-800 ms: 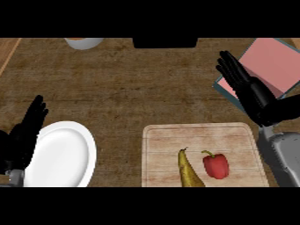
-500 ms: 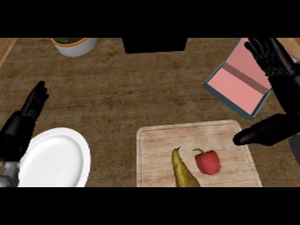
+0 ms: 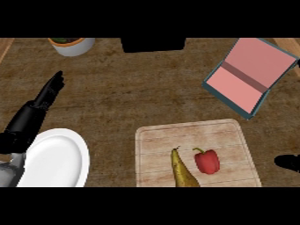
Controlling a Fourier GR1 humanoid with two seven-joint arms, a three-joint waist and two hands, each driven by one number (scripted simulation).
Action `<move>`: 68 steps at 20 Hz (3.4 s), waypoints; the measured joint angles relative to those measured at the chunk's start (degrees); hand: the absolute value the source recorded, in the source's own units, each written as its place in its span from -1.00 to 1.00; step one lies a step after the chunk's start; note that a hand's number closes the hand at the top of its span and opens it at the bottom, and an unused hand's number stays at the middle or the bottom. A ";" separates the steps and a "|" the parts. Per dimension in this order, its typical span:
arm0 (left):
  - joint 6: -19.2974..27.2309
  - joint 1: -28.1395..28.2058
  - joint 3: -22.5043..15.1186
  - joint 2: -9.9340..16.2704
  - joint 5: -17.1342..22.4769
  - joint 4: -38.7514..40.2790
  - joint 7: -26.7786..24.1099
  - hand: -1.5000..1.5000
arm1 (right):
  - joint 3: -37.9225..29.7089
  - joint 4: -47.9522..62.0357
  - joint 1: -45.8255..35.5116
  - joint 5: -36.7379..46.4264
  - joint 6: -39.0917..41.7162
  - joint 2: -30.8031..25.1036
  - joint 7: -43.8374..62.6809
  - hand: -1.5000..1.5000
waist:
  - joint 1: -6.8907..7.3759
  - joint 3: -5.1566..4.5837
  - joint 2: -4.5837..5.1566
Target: Pick the bell pepper from the cutting board and place it in the cardboard box
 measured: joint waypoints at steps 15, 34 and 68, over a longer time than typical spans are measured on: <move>-2.95 -2.25 -0.88 -1.37 -1.29 -0.16 -0.31 0.00 | 12.65 -19.34 11.40 23.92 10.62 -12.00 16.79 -1.00 | 3.38 -0.19 0.49; -5.05 -4.90 0.16 -3.04 -2.50 3.22 -1.04 0.00 | 47.63 -17.04 -4.24 35.41 23.33 -2.21 56.27 -1.00 | 4.18 -0.15 0.40; -12.26 -4.35 7.74 -10.02 -9.38 1.26 0.93 0.00 | 48.16 5.88 -0.17 66.36 20.32 15.52 46.94 -1.00 | 4.11 -0.02 0.64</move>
